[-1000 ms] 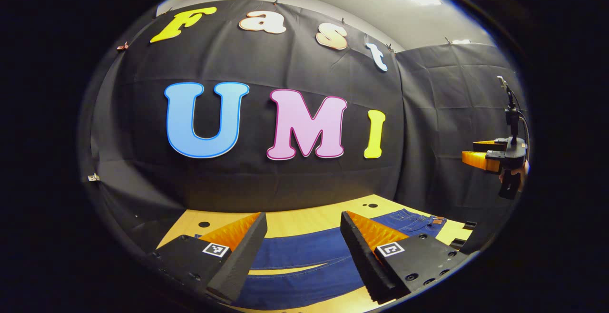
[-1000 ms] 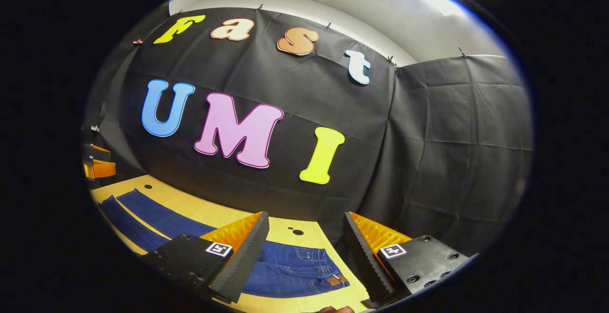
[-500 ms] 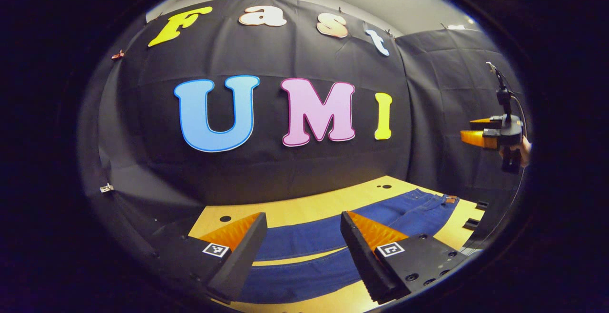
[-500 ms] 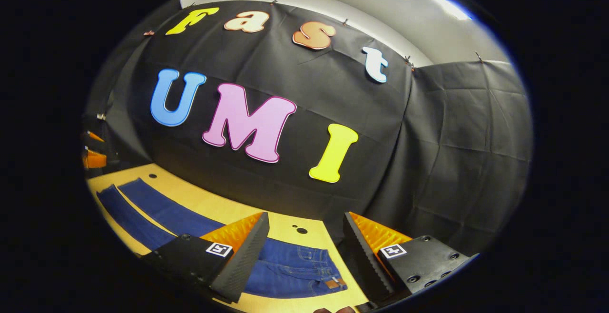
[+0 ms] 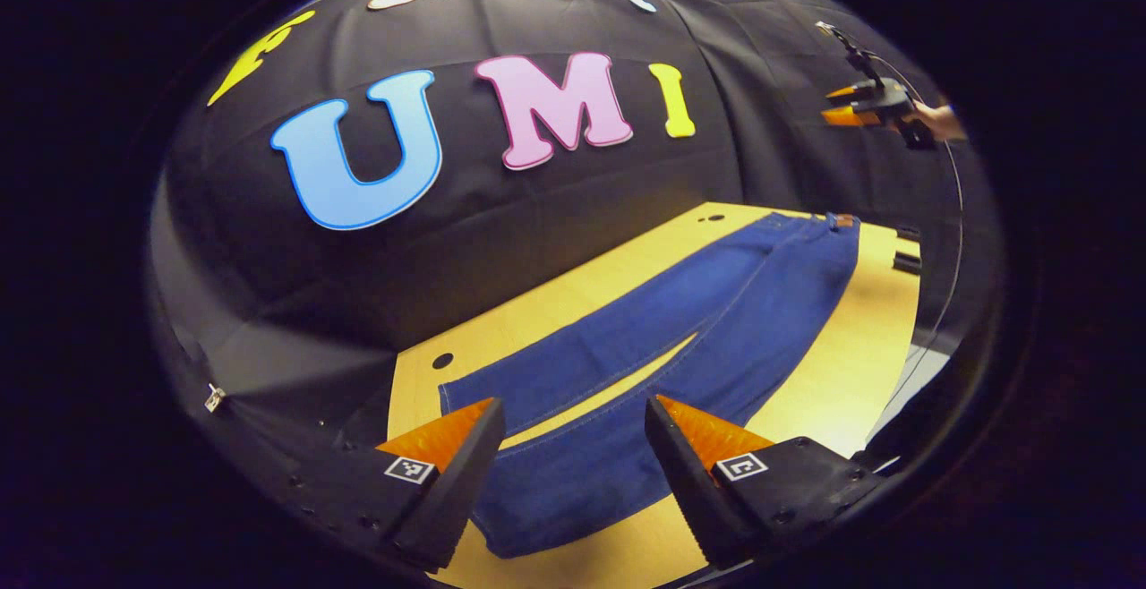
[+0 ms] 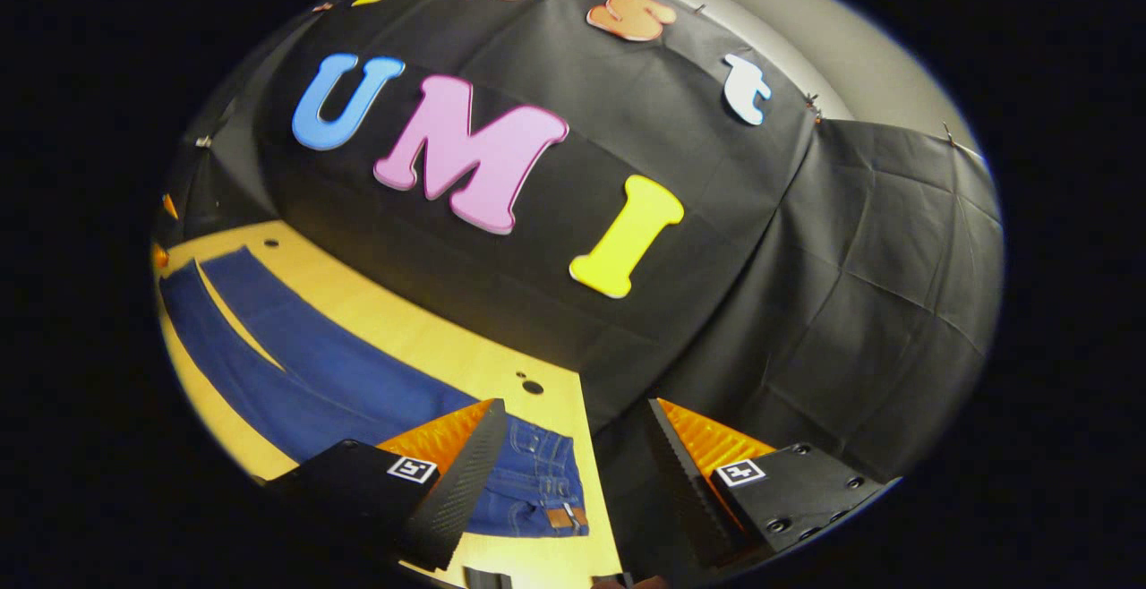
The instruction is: Grasp the waist and the cuffs of the jeans and fold them to make the two legs overlap; first hold the waist and fold one-third of the jeans toward the cuffs, then hold the cuffs and fold the remaining one-third in the same direction to finish folding.
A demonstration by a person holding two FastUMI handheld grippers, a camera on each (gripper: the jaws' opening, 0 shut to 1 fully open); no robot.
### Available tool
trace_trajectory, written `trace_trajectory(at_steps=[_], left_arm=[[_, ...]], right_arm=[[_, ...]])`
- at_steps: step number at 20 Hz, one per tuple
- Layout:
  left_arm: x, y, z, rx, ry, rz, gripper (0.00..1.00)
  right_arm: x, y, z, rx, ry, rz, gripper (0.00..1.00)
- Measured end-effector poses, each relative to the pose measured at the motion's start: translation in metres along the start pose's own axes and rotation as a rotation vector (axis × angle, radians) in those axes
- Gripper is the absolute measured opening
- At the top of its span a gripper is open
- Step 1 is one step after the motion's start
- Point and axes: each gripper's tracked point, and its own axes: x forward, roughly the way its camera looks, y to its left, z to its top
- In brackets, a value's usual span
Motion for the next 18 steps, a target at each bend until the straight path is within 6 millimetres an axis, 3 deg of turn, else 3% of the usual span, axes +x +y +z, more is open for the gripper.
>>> trace_trajectory(at_steps=[6,14,18], left_arm=[[-0.004,-0.005,-0.087,0.274,0.184,-0.127,0.98],[0.004,0.027,-0.179,0.622,0.419,-0.272,0.98],[0.010,0.028,-0.185,0.706,0.419,-0.348,0.95]], right_arm=[[0.025,0.014,-0.107,-0.208,0.199,0.052,0.96],[0.021,0.087,-0.185,-0.748,0.225,0.420,0.97],[0.020,0.101,-0.218,-0.895,0.228,0.566,0.97]])
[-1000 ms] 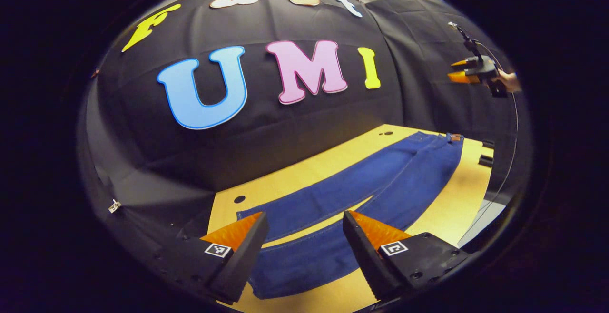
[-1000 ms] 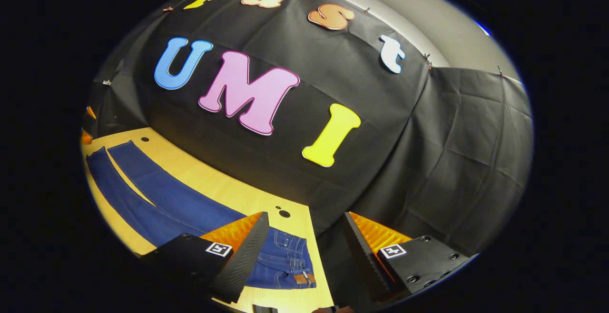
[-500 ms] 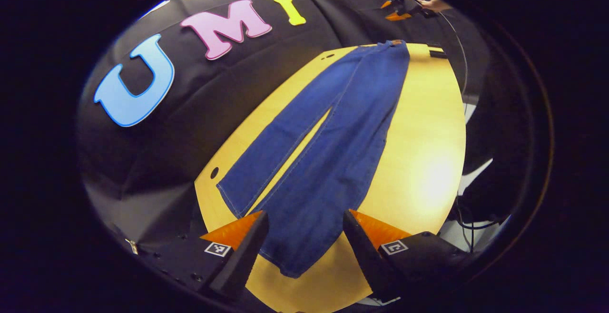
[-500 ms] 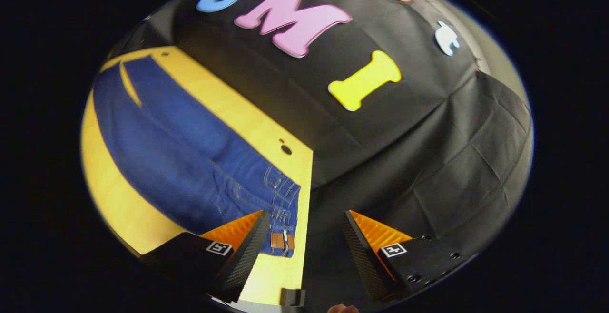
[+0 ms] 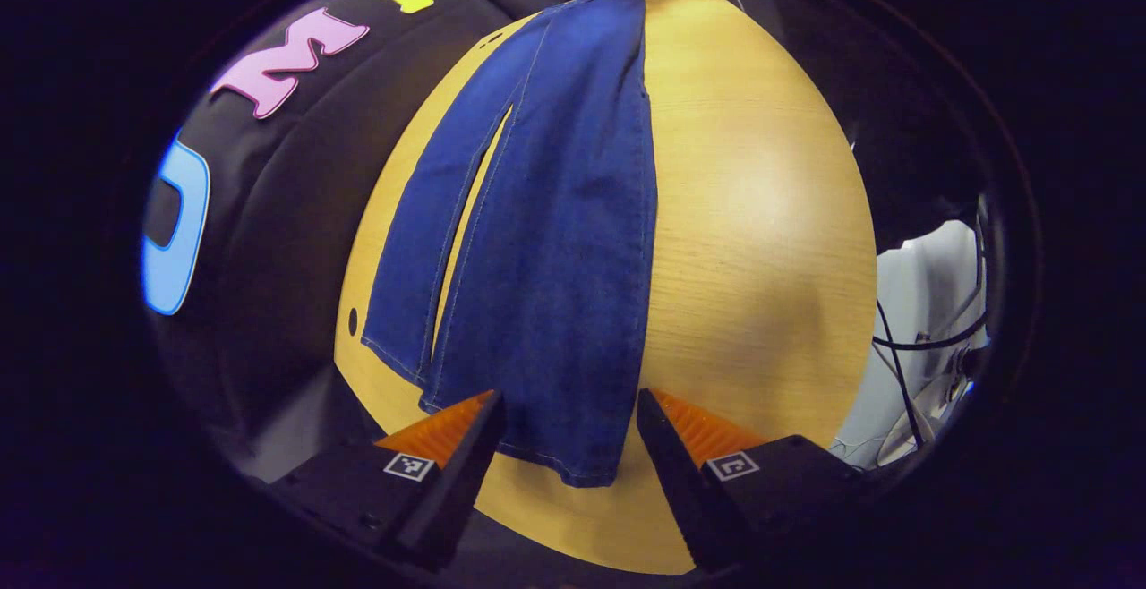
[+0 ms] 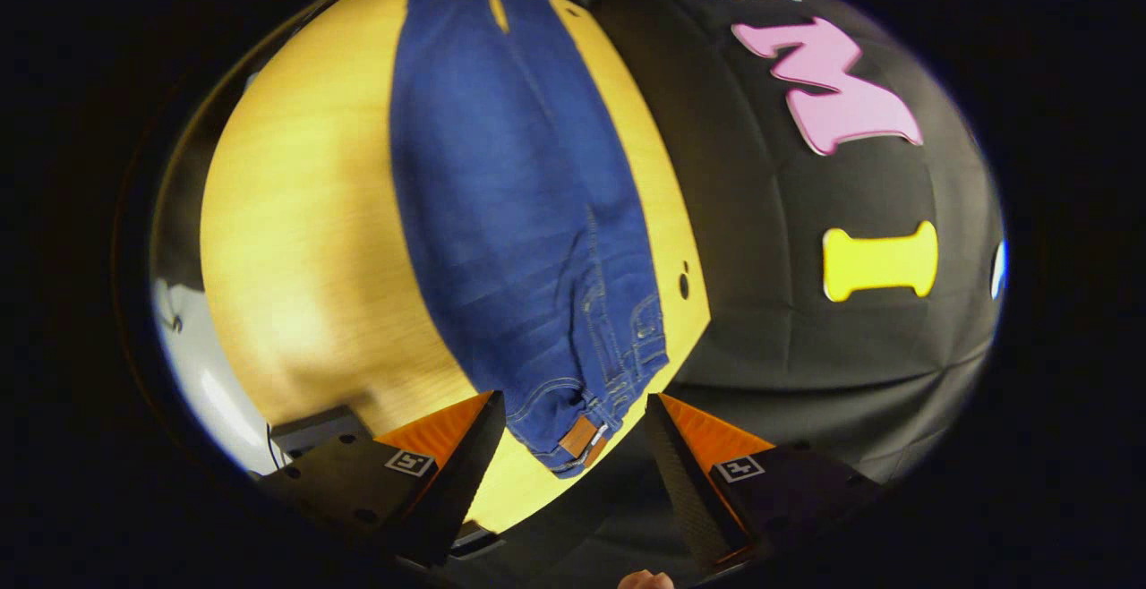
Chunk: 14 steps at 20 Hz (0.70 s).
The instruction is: Grasp the waist and the cuffs of the jeans and fold them to make the two legs overlap; first hold the waist and fold one-third of the jeans toward the cuffs, then hold the cuffs and fold the remaining one-third in the same direction to finish folding.
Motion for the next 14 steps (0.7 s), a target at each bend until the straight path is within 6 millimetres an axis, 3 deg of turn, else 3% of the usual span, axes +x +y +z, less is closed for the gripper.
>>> trace_trajectory(at_steps=[6,9,14], left_arm=[[0.015,0.020,0.005,0.148,-0.002,-0.031,0.95],[0.013,0.017,0.003,0.156,0.008,-0.055,0.94],[0.014,0.016,0.001,0.176,0.032,-0.133,0.92]], right_arm=[[0.033,0.016,-0.038,-0.142,0.039,0.070,0.97],[0.046,0.024,-0.062,-0.161,0.080,0.109,0.97],[0.070,0.013,-0.064,-0.196,0.082,0.098,0.95]])
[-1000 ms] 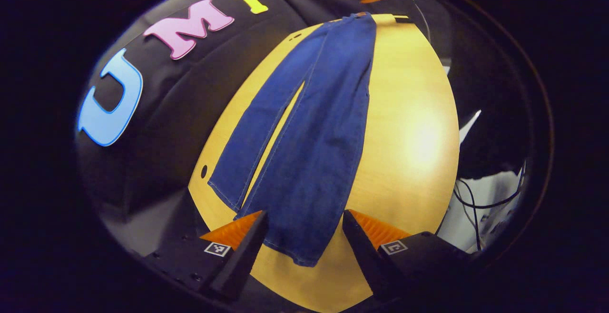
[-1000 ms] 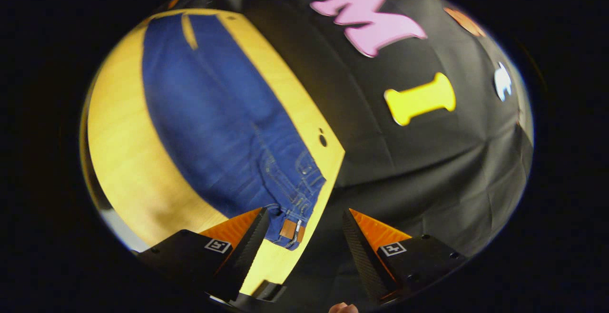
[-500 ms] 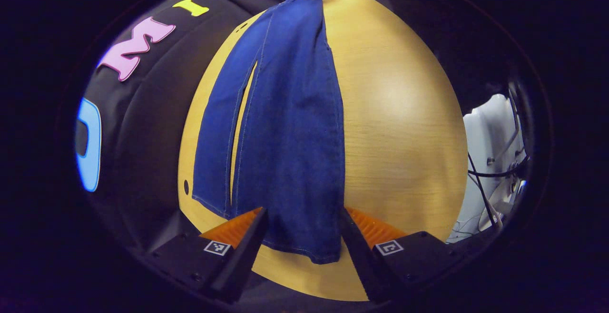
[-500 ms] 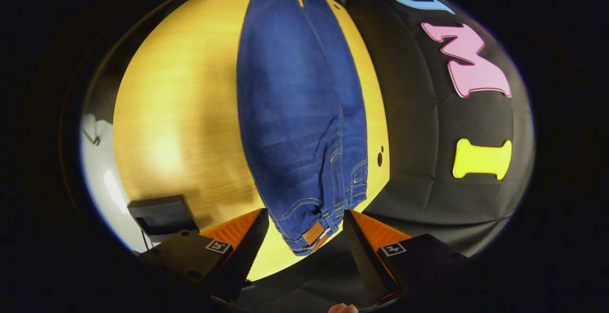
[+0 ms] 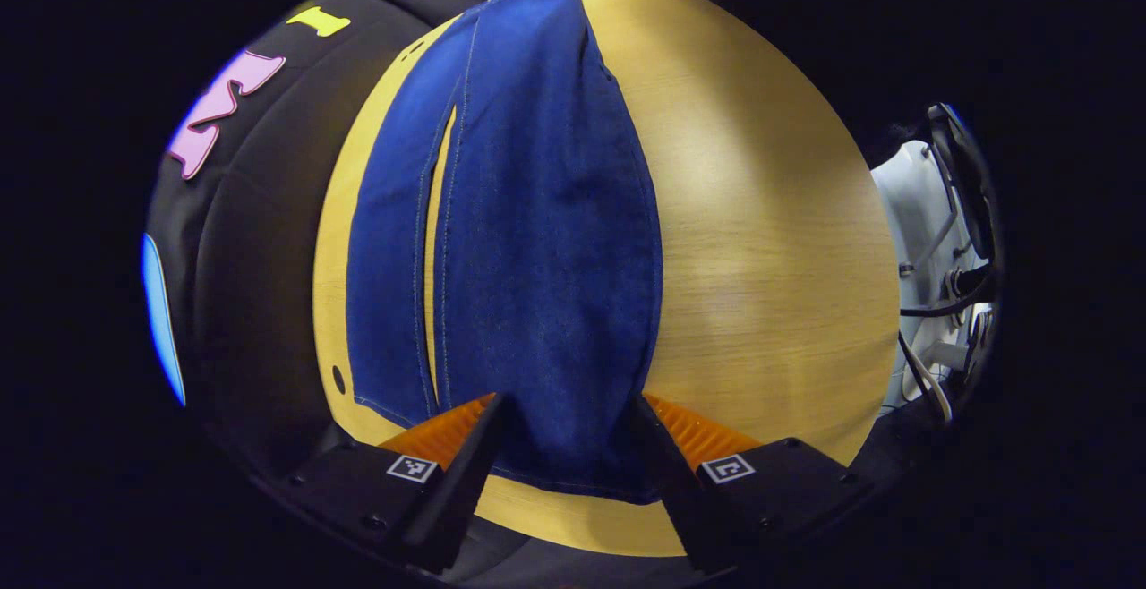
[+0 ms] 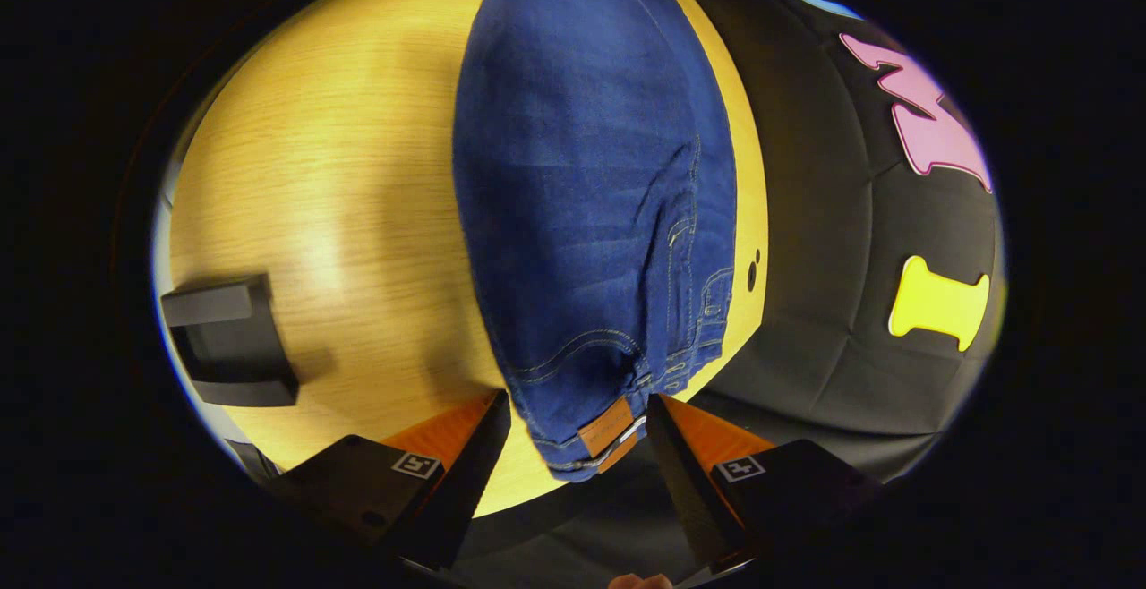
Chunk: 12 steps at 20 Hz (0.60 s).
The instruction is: Grasp the waist and the cuffs of the jeans and fold them to make the two legs overlap; first hold the waist and fold one-third of the jeans toward the cuffs, then hold the cuffs and fold the remaining one-third in the same direction to finish folding.
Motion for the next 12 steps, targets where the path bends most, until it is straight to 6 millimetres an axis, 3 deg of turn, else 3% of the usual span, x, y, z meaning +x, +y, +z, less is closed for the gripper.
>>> trace_trajectory(at_steps=[3,5,6,7,8,9,10,11,12], left_arm=[[0.001,0.002,0.000,-0.017,0.009,0.004,0.92],[0.002,-0.003,0.000,-0.044,0.014,-0.020,0.91],[0.002,-0.008,0.000,-0.065,0.021,-0.052,0.90],[0.002,-0.019,-0.001,-0.088,0.031,-0.091,0.79],[-0.001,-0.026,0.000,-0.107,0.032,-0.125,0.68],[-0.003,-0.033,0.001,-0.123,0.040,-0.152,0.44],[-0.005,-0.036,0.001,-0.141,0.047,-0.170,0.34],[-0.008,-0.037,0.001,-0.161,0.057,-0.170,0.13],[-0.009,-0.038,0.003,-0.188,0.056,-0.165,0.11]], right_arm=[[0.007,0.005,0.003,-0.040,-0.003,0.001,0.87],[0.009,0.014,0.004,-0.068,0.007,0.019,0.67],[0.010,0.015,0.004,-0.078,0.011,0.019,0.51],[0.012,0.020,0.003,-0.065,0.016,0.043,0.47],[0.012,0.025,0.000,-0.038,0.039,0.066,0.29],[0.012,0.024,-0.001,-0.005,0.054,0.075,0.18],[0.013,0.022,-0.001,0.032,0.066,0.077,0.07],[0.013,0.022,0.001,0.070,0.074,0.079,0.07],[0.013,0.022,0.001,0.106,0.082,0.083,0.05]])
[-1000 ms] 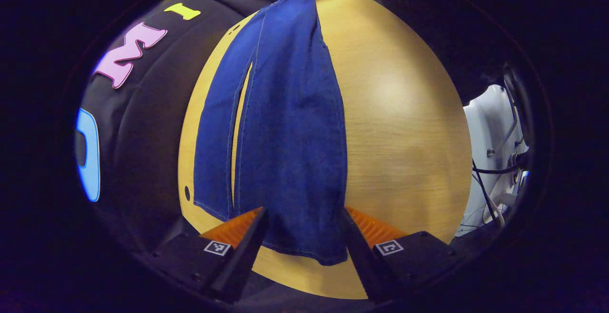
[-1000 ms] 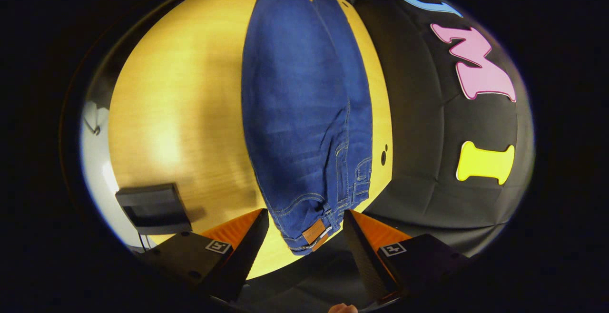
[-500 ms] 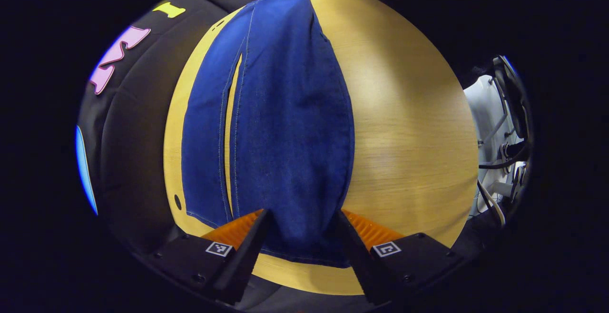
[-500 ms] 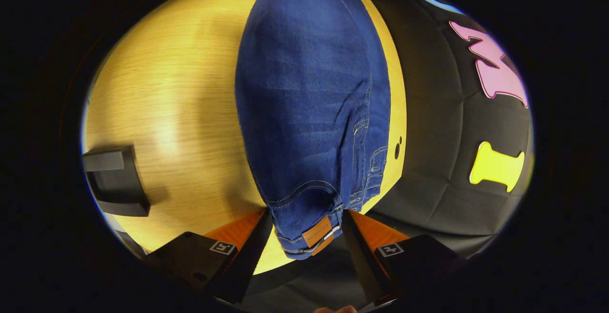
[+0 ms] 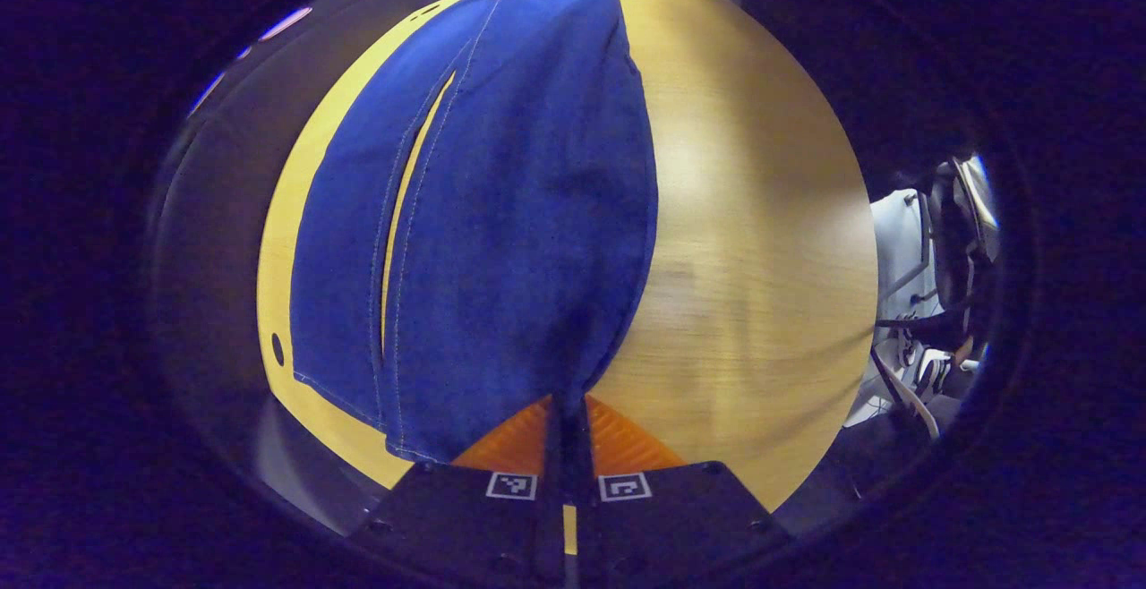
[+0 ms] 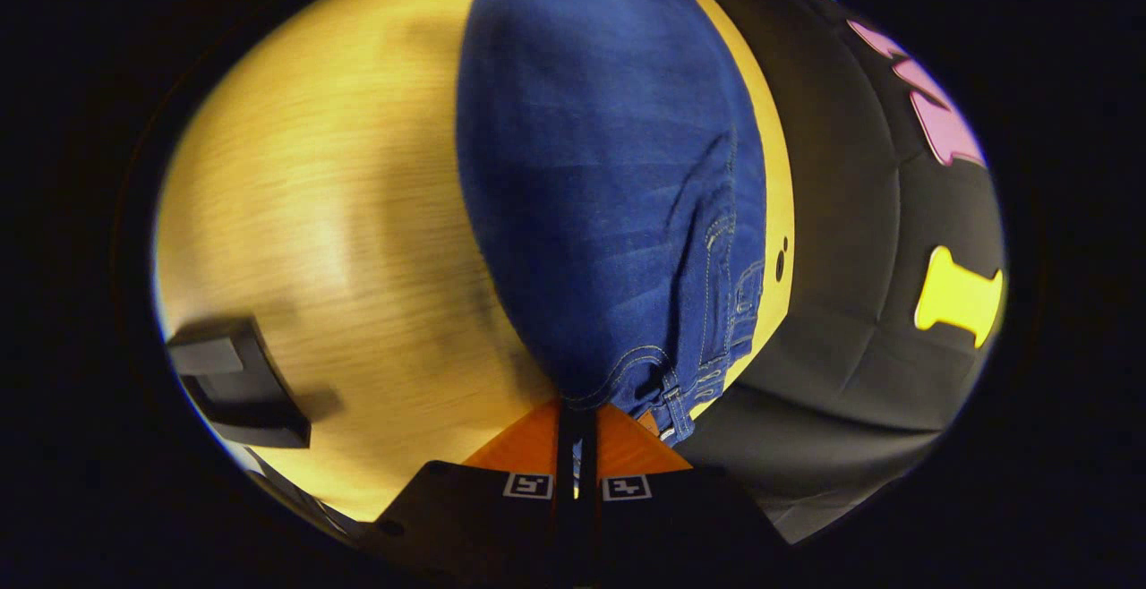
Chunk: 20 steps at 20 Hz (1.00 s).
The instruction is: Grasp the waist and the cuffs of the jeans and fold them to make the two legs overlap; first hold the waist and fold one-third of the jeans toward the cuffs, then hold the cuffs and fold the remaining one-third in the same direction to finish folding.
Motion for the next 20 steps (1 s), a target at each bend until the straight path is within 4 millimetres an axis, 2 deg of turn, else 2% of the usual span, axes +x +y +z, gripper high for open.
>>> trace_trajectory(at_steps=[2,5,8,9,12,16,17,20], left_arm=[[0.003,-0.005,-0.001,-0.054,0.000,-0.008,0.06],[-0.003,-0.010,0.008,-0.121,-0.023,-0.012,0.06],[-0.010,-0.004,0.023,-0.192,-0.100,0.011,0.06],[-0.013,-0.004,0.026,-0.226,-0.110,0.002,0.06],[-0.036,0.014,0.036,-0.339,-0.146,-0.013,0.06],[-0.058,0.053,0.055,-0.508,-0.220,0.043,0.06],[-0.061,0.067,0.061,-0.566,-0.239,0.050,0.09],[-0.074,0.107,0.077,-0.716,-0.216,0.085,0.06]], right_arm=[[-0.001,0.000,-0.001,0.069,0.012,0.016,0.05],[-0.007,-0.008,-0.002,0.168,0.014,0.024,0.05],[-0.025,-0.031,0.000,0.298,-0.003,-0.016,0.05],[-0.031,-0.044,0.002,0.341,-0.019,-0.041,0.05],[-0.047,-0.090,0.013,0.417,-0.077,-0.117,0.05],[-0.064,-0.154,0.034,0.510,-0.147,-0.193,0.05],[-0.062,-0.172,0.036,0.524,-0.156,-0.211,0.05],[-0.049,-0.219,0.041,0.588,-0.173,-0.254,0.05]])
